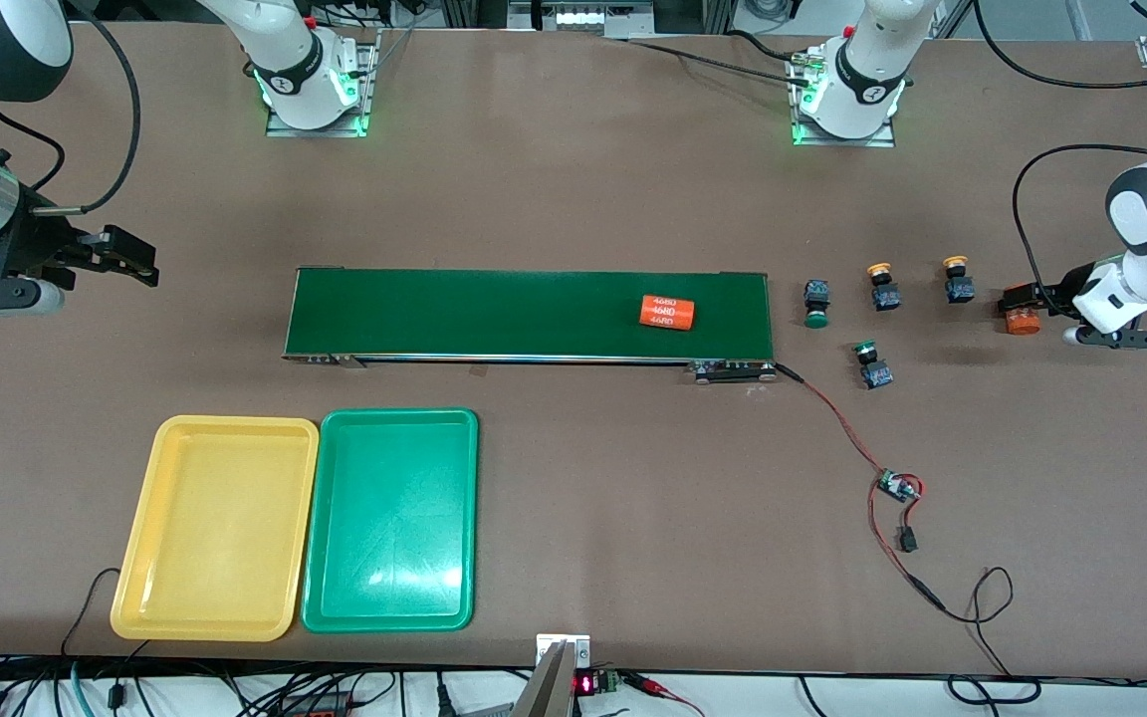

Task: Sort buttons by color to trays
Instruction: 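Grasp the second battery with the left gripper and place it on the belt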

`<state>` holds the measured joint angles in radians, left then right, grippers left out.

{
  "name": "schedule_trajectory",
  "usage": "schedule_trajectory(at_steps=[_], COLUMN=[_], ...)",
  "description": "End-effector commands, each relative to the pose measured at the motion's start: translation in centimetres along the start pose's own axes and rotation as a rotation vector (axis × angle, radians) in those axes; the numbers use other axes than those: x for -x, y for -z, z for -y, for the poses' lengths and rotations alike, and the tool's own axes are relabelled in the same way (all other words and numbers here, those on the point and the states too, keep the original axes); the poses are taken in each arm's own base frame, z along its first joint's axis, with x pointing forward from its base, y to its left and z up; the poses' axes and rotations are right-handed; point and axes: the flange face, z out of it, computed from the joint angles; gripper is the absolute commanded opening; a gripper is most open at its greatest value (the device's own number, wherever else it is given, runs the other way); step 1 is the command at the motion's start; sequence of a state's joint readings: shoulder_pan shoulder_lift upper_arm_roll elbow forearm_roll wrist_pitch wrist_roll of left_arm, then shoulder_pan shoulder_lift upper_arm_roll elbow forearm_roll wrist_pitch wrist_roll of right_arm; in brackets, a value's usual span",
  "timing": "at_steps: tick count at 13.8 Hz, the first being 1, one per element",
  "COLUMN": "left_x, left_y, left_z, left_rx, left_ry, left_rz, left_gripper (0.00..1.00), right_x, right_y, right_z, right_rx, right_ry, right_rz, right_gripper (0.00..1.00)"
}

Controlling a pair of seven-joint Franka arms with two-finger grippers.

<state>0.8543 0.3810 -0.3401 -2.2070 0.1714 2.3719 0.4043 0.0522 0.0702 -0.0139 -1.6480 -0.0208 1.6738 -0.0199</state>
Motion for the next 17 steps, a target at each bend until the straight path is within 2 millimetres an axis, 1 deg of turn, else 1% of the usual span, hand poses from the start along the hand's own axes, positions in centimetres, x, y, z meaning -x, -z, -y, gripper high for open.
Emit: schedule_trajectory(at_steps=[1,2,3,4,5,6,7,8,9,10,11,12,13,14,15,16,17], left_x=[-0.1,0.3,0.5,0.6,0.7,0.9,1.0,1.0,0.9,0.4,-0.1,-1.0,-2.2,-3.5,-4.4,-5.0,-5.4], left_y=[-1.0,-1.6,-2.3,-2.4,-2.5,-2.6,-2.5,-2.4,-1.7,-0.4,1.3,3.8,6.9,9.8,11.9,13.1,13.7], left_z=[0.5,1.3,1.6,1.7,1.6,1.5,1.4,1.2,0.9,0.1,-0.9,-2.6,-5.0,-8.5,-12.3,-16.2,-19.7], left_rx=[-0.048,-0.051,-0.044,-0.043,-0.042,-0.037,-0.038,-0.040,-0.046,-0.068,-0.097,-0.128,-0.169,-0.209,-0.244,-0.268,-0.289], left_ry=[-0.039,-0.031,-0.023,-0.023,-0.023,-0.018,0.021,0.069,0.067,0.041,0.005,-0.057,-0.136,-0.249,-0.362,-0.450,-0.528], left_rz=[-0.006,-0.006,0.003,0.006,0.010,0.023,0.025,0.030,0.042,0.047,0.056,0.057,0.049,0.048,0.051,0.055,0.049], left_gripper=[1.00,1.00,1.00,0.98,0.93,0.75,0.43,0.21,0.08,0.00,0.00,0.00,0.00,0.00,0.00,0.00,0.00], right_x=[0.0,0.0,0.1,0.1,0.1,0.1,0.1,0.1,0.1,0.1,0.1,0.1,0.1,0.1,0.1,0.0,0.0], right_y=[0.4,0.4,0.3,0.3,0.3,0.3,0.3,0.3,0.3,0.3,0.3,0.3,0.3,0.3,0.3,0.3,0.3], right_z=[-0.2,-0.4,-0.9,-1.0,-1.0,-1.0,-1.0,-1.0,-1.0,-1.0,-1.0,-1.0,-1.0,-1.0,-1.0,-1.0,-1.0], right_rx=[0.000,0.000,-0.001,-0.001,-0.001,-0.001,-0.001,-0.003,-0.001,-0.001,-0.001,-0.001,-0.001,-0.001,-0.001,-0.001,-0.001], right_ry=[0.017,0.014,0.014,0.026,0.029,0.029,0.029,0.029,0.029,0.029,0.029,0.029,0.029,0.029,0.029,0.029,0.029], right_rz=[0.006,0.008,0.016,0.017,0.017,0.017,0.016,0.016,0.016,0.016,0.016,0.016,0.017,0.016,0.016,0.014,0.014], right_gripper=[1.00,1.00,1.00,1.00,1.00,1.00,1.00,1.00,1.00,1.00,1.00,1.00,1.00,1.00,1.00,1.00,1.00])
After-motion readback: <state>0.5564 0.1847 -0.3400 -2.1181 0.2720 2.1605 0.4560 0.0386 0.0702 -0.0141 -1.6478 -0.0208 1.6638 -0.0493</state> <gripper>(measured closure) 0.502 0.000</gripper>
